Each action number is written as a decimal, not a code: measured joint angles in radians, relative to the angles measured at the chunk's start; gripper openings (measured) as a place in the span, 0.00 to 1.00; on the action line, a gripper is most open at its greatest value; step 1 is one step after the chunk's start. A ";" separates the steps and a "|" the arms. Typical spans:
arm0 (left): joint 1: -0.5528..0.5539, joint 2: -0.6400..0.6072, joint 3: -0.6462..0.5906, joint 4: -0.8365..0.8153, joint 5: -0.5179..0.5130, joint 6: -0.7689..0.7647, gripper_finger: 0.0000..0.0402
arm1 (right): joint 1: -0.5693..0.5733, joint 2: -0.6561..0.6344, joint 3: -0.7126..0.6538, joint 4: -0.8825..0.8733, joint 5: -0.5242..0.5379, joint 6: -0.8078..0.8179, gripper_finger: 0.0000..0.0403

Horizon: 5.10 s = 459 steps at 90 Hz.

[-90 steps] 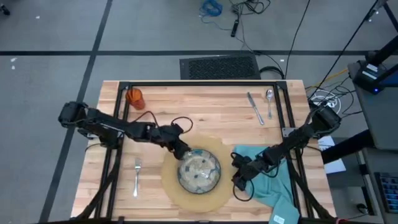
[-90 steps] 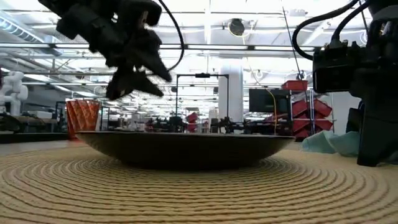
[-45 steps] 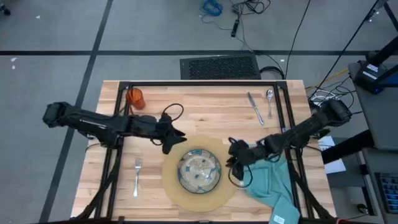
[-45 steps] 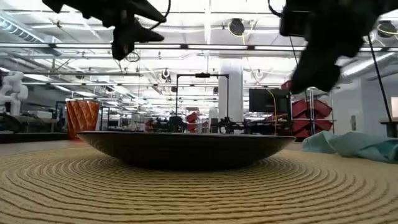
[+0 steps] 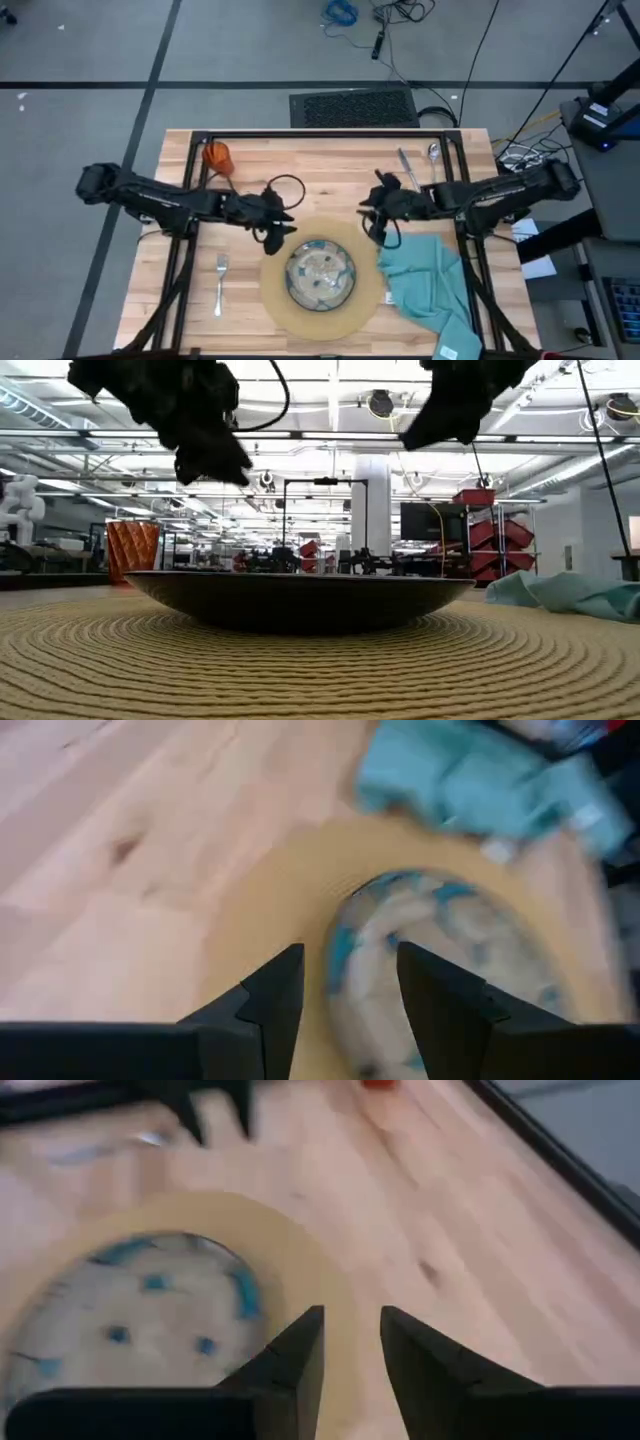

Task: Set table place
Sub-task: Fold the blue napkin

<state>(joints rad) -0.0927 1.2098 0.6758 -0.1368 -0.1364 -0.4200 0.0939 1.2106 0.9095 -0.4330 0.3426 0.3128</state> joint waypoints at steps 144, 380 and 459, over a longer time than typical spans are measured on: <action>0.202 -0.381 -0.018 -0.409 0.385 -0.359 0.36 | -0.257 0.362 0.001 0.111 -0.552 0.069 0.23; -0.036 0.254 0.161 0.400 0.088 0.144 0.36 | 0.551 0.316 0.450 -0.996 -0.121 0.829 0.00; 0.021 0.613 0.276 0.911 0.277 0.480 0.36 | 0.400 0.238 0.572 -0.834 -0.162 0.492 0.00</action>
<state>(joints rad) -0.0713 1.8230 0.9517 0.7738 0.1410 0.0599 0.4936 1.4490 1.4818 -1.2675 0.1810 0.8043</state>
